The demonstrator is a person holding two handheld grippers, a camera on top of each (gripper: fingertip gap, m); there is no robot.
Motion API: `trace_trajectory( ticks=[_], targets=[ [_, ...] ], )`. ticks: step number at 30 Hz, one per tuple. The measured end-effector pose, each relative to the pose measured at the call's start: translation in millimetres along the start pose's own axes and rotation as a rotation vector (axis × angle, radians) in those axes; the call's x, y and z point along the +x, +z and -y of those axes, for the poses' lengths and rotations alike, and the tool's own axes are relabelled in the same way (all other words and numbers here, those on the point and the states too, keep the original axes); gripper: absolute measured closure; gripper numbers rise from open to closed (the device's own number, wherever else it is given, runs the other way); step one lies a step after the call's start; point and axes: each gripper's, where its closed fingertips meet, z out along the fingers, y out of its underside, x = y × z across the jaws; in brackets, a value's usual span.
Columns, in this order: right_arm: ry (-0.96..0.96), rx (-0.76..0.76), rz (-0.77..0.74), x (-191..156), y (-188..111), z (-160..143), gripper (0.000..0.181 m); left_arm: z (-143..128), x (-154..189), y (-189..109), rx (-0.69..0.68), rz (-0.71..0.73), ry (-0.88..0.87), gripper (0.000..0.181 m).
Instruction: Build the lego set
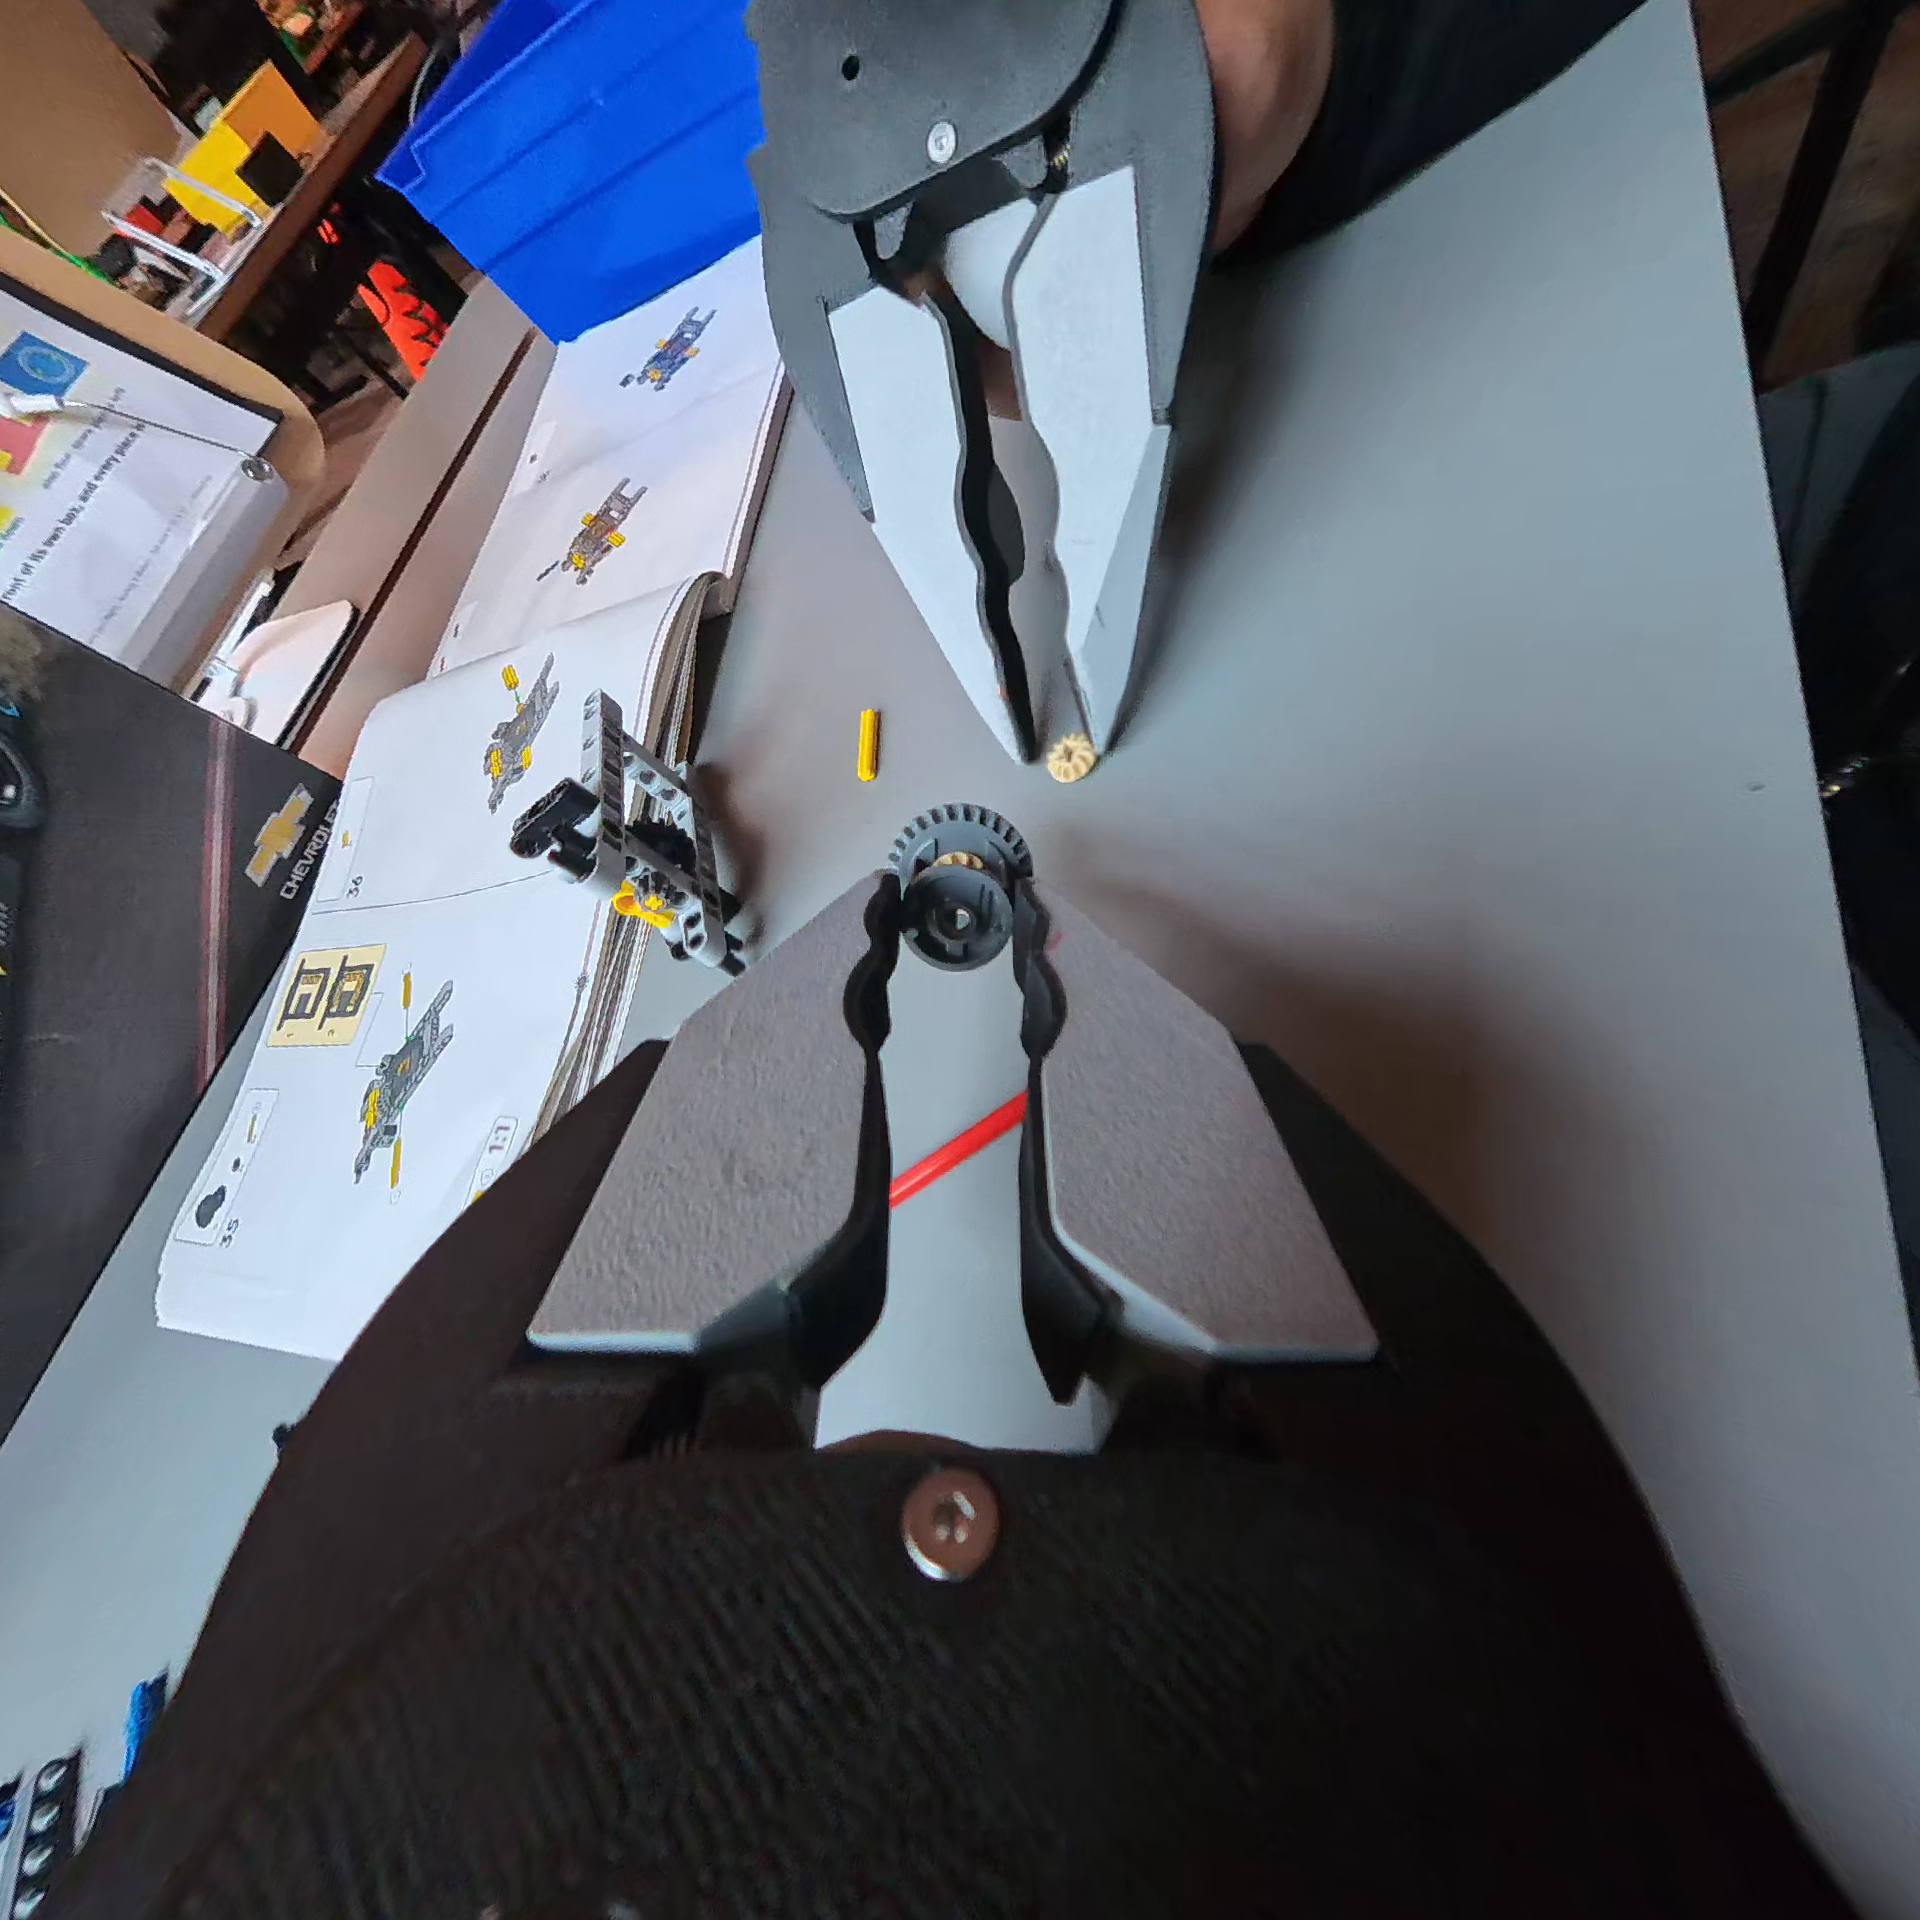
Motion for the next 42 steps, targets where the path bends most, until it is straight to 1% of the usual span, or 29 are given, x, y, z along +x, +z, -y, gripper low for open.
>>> trace_trajectory(
  ticks=[6,9,13,18,21,26,30,33,42],
  targets=[
    [-0.010,0.009,-0.009,0.2,-0.8,1.3,0.166,-3.9,0.3,4.9,-0.042,0.009,0.001,0.163],
    [0.011,0.048,-0.017,3.9,-4.5,6.2,0.165,-4.2,-1.1,7.2,-0.057,0.014,-0.027,0.163],
    [0.038,0.128,-0.023,7.6,-9.1,19.1,0.159,0.7,-2.2,9.6,-0.045,0.024,-0.054,0.163],
    [0.020,0.200,-0.016,5.1,-9.7,34.3,0.147,12.3,2.3,12.7,-0.005,0.008,-0.081,0.163],
    [-0.032,0.225,-0.022,0.6,-11.0,39.6,0.148,22.0,3.5,11.3,0.050,-0.008,-0.114,0.163],
    [-0.160,0.268,-0.081,-6.6,-18.1,51.2,0.151,32.3,7.6,5.6,0.129,-0.064,-0.146,0.163],
    [-0.257,0.247,-0.134,-11.0,-16.6,52.1,0.153,39.1,11.1,2.1,0.178,-0.097,-0.156,0.163],
    [-0.303,0.226,-0.174,-11.4,-15.1,51.7,0.154,39.7,13.1,2.5,0.178,-0.099,-0.140,0.162],
    [-0.318,0.210,-0.210,-8.5,-15.1,50.4,0.154,37.3,11.2,5.6,0.155,-0.071,-0.130,0.162]
  ],
)
